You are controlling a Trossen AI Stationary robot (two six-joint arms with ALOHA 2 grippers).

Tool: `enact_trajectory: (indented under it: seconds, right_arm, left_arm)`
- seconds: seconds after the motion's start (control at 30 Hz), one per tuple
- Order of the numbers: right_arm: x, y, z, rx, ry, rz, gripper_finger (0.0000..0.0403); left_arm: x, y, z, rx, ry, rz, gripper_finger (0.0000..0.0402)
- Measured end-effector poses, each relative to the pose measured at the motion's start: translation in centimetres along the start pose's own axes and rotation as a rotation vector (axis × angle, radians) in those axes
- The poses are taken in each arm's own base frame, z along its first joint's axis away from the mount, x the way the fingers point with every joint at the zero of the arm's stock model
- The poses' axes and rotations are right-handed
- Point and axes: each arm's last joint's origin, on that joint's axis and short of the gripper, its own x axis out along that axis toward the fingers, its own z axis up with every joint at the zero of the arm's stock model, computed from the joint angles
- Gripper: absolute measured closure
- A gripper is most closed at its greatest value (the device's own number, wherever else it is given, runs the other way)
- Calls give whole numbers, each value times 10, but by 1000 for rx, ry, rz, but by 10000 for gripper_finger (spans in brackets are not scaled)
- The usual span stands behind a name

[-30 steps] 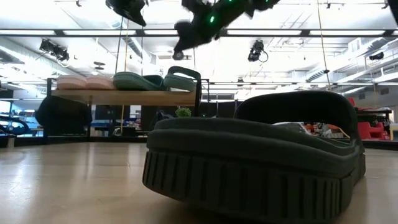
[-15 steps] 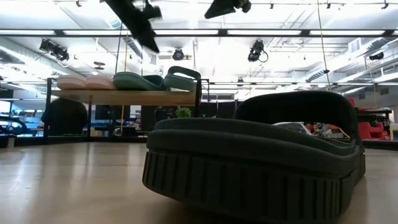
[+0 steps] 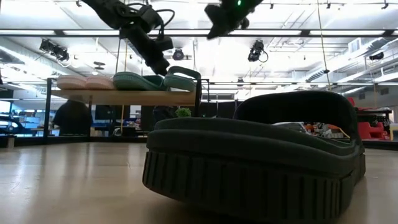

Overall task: Pick and place slides into the shelf
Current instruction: Put the green slide on the shelf

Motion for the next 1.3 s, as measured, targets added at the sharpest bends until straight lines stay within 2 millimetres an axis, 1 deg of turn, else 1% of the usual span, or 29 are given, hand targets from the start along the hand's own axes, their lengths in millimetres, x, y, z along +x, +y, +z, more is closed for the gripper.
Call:
enact_trajectory:
  seconds: [0.13, 0.23, 0.33, 0.47, 0.6, 0.7, 0.77, 0.87, 0.93, 1.0, 1.1, 1.2, 1.3]
  right_arm:
    - [23, -12, -12, 20, 35, 17, 400]
    - [39, -20, -20, 53, 49, 29, 401]
    - [56, -26, -29, 80, 56, 65, 401]
    - [76, -30, -41, 120, 53, 156, 401]
    - [91, -31, -54, 157, 83, 208, 402]
    - [96, -32, -56, 165, 70, 233, 403]
    - [99, -32, -56, 170, 49, 259, 403]
    - [96, -30, -50, 171, 7, 284, 403]
    - [90, -28, -44, 166, -27, 298, 403]
    - [85, -27, -36, 164, -85, 327, 403]
    - [84, -27, -31, 171, -132, 347, 403]
    - [88, -26, -33, 175, -134, 341, 403]
    - [98, -25, -38, 179, -138, 328, 403]
  left_arm:
    - [4, -5, -1, -4, -10, -59, 400]
    - [3, -10, 2, -5, -61, -133, 400]
    - [2, -13, 4, -12, -78, -158, 400]
    - [1, -19, 4, 1, -63, -197, 401]
    - [0, -21, 3, 6, -50, -212, 401]
    - [7, -23, 0, 5, -34, -219, 401]
    - [15, -23, -4, -3, -18, -225, 401]
    - [31, -27, -12, -16, 18, -245, 401]
    - [38, -30, -17, -16, 34, -250, 401]
    - [39, -29, -17, -25, 35, -240, 401]
    - [38, -28, -15, -31, 24, -221, 402]
    - [36, -27, -15, -37, 31, -218, 402]
    - [35, -28, -16, -51, 51, -225, 402]
